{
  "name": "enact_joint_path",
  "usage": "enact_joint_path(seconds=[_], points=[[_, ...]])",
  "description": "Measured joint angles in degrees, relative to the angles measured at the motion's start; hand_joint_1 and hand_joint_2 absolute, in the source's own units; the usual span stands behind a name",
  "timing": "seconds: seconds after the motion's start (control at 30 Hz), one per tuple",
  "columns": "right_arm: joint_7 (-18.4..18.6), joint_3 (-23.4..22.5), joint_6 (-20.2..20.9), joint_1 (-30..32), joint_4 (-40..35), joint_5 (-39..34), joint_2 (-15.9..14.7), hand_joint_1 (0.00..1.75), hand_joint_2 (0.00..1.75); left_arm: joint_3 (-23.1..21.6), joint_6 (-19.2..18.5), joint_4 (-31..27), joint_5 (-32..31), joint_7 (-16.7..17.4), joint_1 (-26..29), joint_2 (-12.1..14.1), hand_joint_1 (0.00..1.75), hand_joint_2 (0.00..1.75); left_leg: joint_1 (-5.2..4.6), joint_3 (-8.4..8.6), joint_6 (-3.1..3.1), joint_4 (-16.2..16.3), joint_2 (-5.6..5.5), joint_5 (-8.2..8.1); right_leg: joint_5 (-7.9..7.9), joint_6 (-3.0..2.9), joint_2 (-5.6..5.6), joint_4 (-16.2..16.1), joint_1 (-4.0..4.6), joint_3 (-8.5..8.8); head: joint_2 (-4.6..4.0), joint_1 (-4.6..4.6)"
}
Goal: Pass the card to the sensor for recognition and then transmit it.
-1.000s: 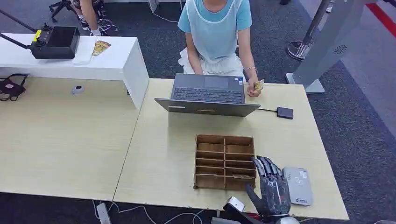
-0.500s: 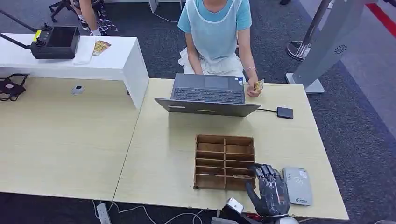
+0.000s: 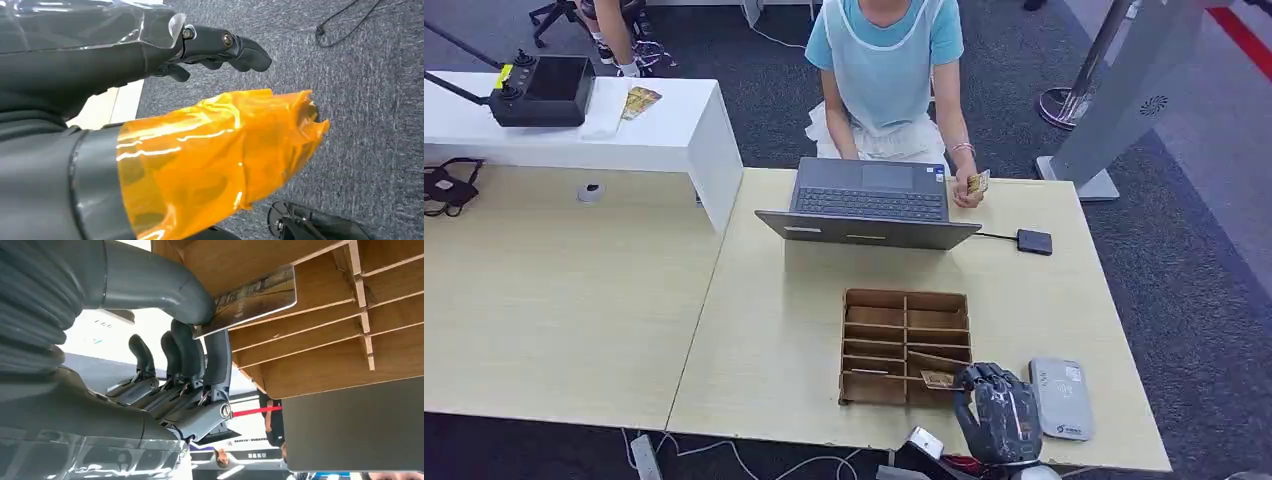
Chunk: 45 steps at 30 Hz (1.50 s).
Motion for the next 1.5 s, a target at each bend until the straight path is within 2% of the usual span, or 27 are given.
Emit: enact_joint_path(seconds=[0.07,0.13,0.37,0.53,0.7,1.03,1.2,1.33,1.5], points=[[0.0,0.0,-0.1,0.0,0.0,-0.5,0.0,1.36,1.75,0.0,0.0,0.0,0.0,-0.1,0.0,0.0,0.00,0.00,0.00,0.00,0.00,0.0,0.00,0.00,0.00,0.00,0.00,0.0,0.00,0.00,0.00,0.00],[-0.4,0.0,-0.3,0.0,0.0,-1.6,0.0,1.43,1.75,0.0,0.0,0.0,0.0,-0.2,0.0,0.0,0.00,0.00,0.00,0.00,0.00,0.0,0.00,0.00,0.00,0.00,0.00,0.0,0.00,0.00,0.00,0.00],[-5.5,0.1,-1.8,0.0,-0.1,-12.2,0.0,1.45,1.75,0.0,0.0,0.0,0.0,-0.4,0.0,-0.2,0.00,0.00,0.00,0.00,0.00,0.0,0.00,0.00,0.00,0.00,0.00,0.0,0.00,0.00,0.00,0.00],[-10.6,0.1,-2.1,0.2,-1.0,-21.3,0.0,1.48,1.75,0.0,0.0,0.0,0.0,-0.8,0.0,-0.4,0.00,0.00,0.00,0.00,0.00,0.0,0.00,0.00,0.00,0.00,0.00,0.0,0.00,0.00,0.00,0.00],[-15.2,0.0,-1.8,0.6,-3.0,-29.8,0.0,1.59,1.75,0.0,0.0,-0.1,0.0,-0.9,0.2,-0.5,0.00,0.00,0.00,0.01,0.00,0.0,0.00,0.00,0.00,0.00,0.00,0.0,0.00,-0.01,0.00,0.00],[-23.5,-0.8,1.1,2.6,-7.4,-43.1,-1.3,1.66,1.75,0.0,0.0,-1.0,0.0,-1.0,0.7,-0.6,0.00,0.00,0.00,0.00,0.00,0.0,0.01,0.00,0.00,0.00,0.00,0.0,0.00,-0.01,0.00,0.00],[-29.2,-1.7,3.0,3.9,-9.6,-50.3,-2.2,1.68,1.75,0.0,0.0,-1.5,0.0,-1.5,0.8,-0.8,0.00,0.00,0.00,0.00,0.00,0.0,0.00,0.00,0.00,0.00,0.00,0.0,0.00,0.00,0.00,0.00],[-32.3,-3.2,3.4,5.1,-11.4,-52.7,-3.3,1.75,1.75,0.0,0.0,-1.9,0.0,-2.2,1.0,-0.8,0.00,0.00,0.00,0.00,0.00,0.0,0.00,0.00,0.00,0.00,0.00,0.0,0.00,-0.01,0.00,0.00],[-34.0,-5.4,3.6,5.6,-13.5,-52.3,-4.4,1.71,1.75,0.0,0.0,-2.0,0.0,-2.7,1.0,-0.8,0.00,0.00,-0.01,0.01,0.00,0.0,0.02,0.00,0.00,0.00,0.01,0.0,0.00,-0.01,0.00,0.00]])
